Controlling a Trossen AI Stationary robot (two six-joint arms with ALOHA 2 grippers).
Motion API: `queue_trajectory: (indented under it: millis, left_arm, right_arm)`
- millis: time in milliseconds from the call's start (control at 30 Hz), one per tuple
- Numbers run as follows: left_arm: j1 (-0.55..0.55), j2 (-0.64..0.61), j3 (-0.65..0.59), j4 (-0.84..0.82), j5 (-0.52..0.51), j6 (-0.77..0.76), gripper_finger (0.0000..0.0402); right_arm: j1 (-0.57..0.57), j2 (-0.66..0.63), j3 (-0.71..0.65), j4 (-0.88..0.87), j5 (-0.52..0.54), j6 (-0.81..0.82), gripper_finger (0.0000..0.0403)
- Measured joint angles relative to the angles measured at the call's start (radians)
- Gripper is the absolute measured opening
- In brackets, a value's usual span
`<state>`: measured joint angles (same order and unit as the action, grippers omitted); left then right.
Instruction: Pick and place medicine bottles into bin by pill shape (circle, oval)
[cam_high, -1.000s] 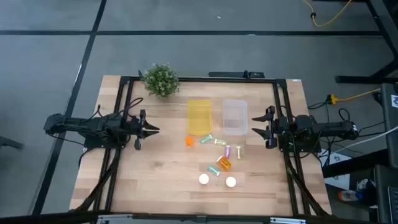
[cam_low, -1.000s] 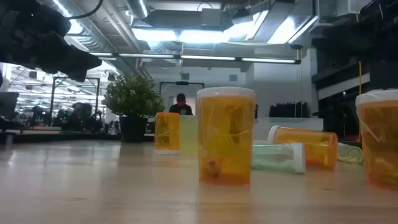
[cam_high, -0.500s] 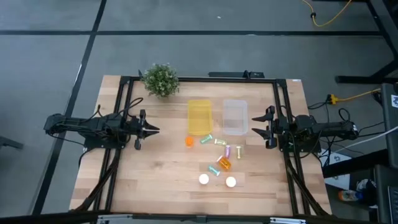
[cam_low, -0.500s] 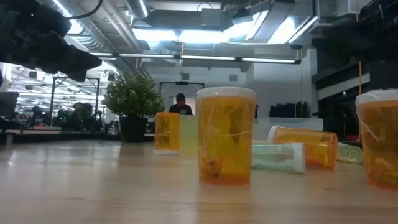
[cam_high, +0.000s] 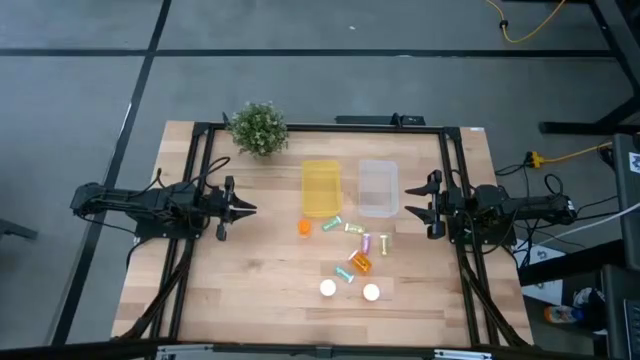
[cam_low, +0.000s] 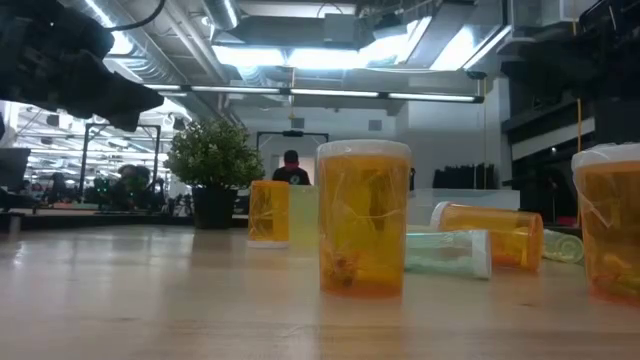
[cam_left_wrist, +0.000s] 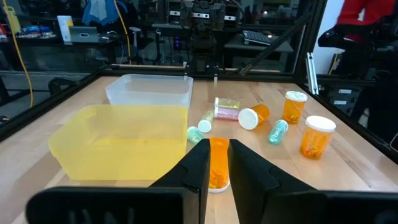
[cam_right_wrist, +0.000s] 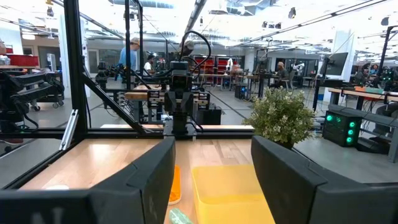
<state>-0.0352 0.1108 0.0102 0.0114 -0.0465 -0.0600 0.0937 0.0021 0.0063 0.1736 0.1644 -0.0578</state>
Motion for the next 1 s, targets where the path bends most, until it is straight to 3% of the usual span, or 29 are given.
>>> queue_trajectory:
  millis: [500, 667, 1000]
  left_arm:
    - [0.0, 0.0, 0.0, 0.0, 0.0, 0.0, 0.005]
    - [0.0, 0.0, 0.0, 0.0, 0.0, 0.0, 0.005]
    - [0.0, 0.0, 0.0, 0.0, 0.0, 0.0, 0.005]
  right_arm:
    - [0.0, 0.0, 0.0, 0.003, 0.0, 0.006, 0.0213]
    - [0.0, 0.0, 0.0, 0.004, 0.0, 0.154, 0.0213]
    - [0.0, 0.029, 0.0, -0.127, -0.017, 0.302, 0.0213]
